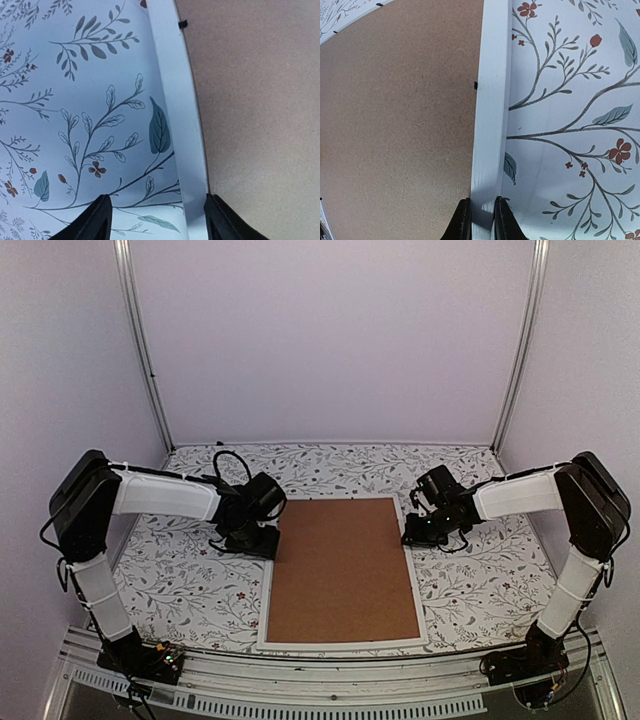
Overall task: Put the photo into the frame
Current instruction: Press the fastener onto the backboard.
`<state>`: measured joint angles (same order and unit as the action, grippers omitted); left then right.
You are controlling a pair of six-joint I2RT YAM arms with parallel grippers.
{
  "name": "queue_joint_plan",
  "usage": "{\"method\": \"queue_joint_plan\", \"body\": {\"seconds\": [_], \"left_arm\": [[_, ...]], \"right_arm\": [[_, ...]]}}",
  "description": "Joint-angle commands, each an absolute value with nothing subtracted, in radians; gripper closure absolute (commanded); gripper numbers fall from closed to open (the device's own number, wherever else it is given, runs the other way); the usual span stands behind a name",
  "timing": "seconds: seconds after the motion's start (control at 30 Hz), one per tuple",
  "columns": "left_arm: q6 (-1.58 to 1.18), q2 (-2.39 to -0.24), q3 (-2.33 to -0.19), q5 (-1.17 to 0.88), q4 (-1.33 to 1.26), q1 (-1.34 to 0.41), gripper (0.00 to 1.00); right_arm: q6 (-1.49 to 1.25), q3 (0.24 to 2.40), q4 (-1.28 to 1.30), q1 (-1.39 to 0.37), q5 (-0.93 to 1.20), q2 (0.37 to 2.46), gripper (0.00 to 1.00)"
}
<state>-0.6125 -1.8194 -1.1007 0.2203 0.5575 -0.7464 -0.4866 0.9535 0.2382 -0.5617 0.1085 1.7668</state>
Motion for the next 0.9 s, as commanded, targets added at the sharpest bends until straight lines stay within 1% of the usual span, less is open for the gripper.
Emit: {"method": "queue_joint_plan", "body": {"seconds": [0.0, 0.33, 0.5, 0.63, 0.87], "left_arm": [[-0.604, -1.908, -1.094, 0.197, 0.54, -0.739, 0.34], [-0.616, -1.956, -1.092, 0.194, 0.538, -0.764, 0.34], [-0.62, -1.965, -1.104, 0.228, 0.563, -0.774, 0.34], [-0.617, -1.884, -1.1, 0.247, 0.559, -0.779, 0.34], [-0.616, -1.682, -1.085, 0.206, 0.525, -0.771, 0.34]], "right_arm": [[-0.492, 0.928, 0.253, -0.577, 0.158, 1.764, 0.89], [-0.491, 0.928, 0.249, -0.576, 0.16, 1.769, 0.89], [-0.491, 0.927, 0.249, -0.577, 0.159, 1.767, 0.89], [-0.494, 0.923, 0.247, -0.577, 0.16, 1.766, 0.89], [-0.5, 0.923, 0.249, -0.577, 0.154, 1.77, 0.89]]}}
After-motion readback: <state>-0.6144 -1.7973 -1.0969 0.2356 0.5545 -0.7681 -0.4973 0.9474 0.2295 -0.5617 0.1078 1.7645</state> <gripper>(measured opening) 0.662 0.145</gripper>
